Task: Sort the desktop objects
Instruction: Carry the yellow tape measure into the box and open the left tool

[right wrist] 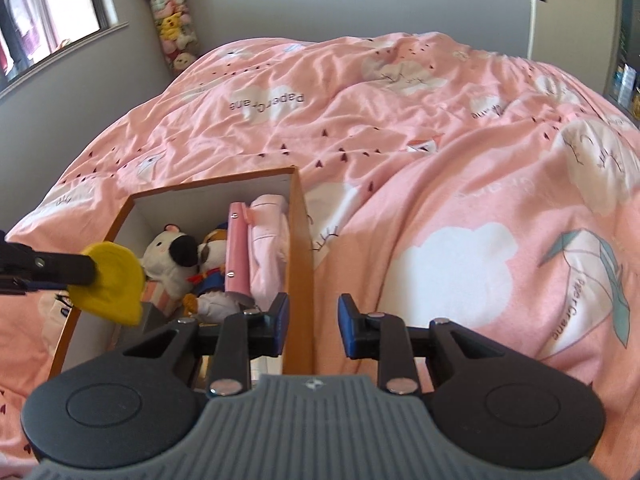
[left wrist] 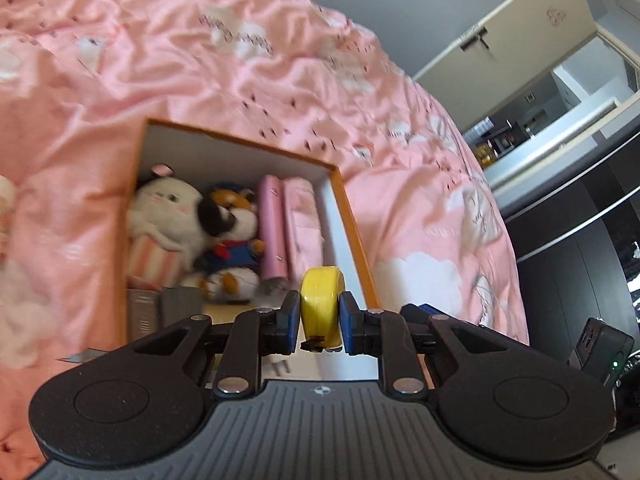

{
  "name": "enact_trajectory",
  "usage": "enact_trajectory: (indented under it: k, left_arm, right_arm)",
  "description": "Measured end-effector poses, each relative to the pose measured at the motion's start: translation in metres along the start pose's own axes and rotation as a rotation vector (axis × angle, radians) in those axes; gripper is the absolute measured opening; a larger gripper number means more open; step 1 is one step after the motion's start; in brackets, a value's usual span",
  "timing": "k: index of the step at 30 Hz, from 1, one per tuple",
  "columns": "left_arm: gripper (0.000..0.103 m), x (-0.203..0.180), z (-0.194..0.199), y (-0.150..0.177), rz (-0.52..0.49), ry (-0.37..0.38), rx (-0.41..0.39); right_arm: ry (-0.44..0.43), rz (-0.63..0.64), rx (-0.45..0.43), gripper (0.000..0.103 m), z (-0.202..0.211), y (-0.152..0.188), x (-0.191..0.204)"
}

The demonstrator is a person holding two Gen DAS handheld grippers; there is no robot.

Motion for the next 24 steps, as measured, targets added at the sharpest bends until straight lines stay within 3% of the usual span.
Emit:
enact_trajectory:
  k: [4,11,19,24]
  left_arm:
    - [0.023,-0.008,-0.044,0.008,0.018,0.021,0.068]
    - [0.023,-0.005,-0.093,0.026,0.055,-0.022,0.168]
    - [0.023,0.006,-0.101,0.04,0.001,-0.173,0.264]
    - [0.022,0.003,-0.098,0.04,0.009,-0.146,0.251]
  right_arm:
    - [0.004,-0.026,0.004,0.028,-0.005,0.001,-0.01]
    - [-0.018,-0.049,0.012,0.029,-0.013,0.001,-0.021]
    - [-0.032,-0.086,0.024,0.029,-0.021,0.002,-0.032]
    - [-0.045,-0.09,0.027,0.029,-0.023,0.002,-0.032]
Point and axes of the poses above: each gripper's, at about its wrist camera, not at the fingertips, and z roughly against the way its jaws point, x to its left, y to its underside, the point moved 8 cm from there along -z, roughly the way its jaws point, and after that the axes turned 15 degrees about -z, right-handed, at the moved point
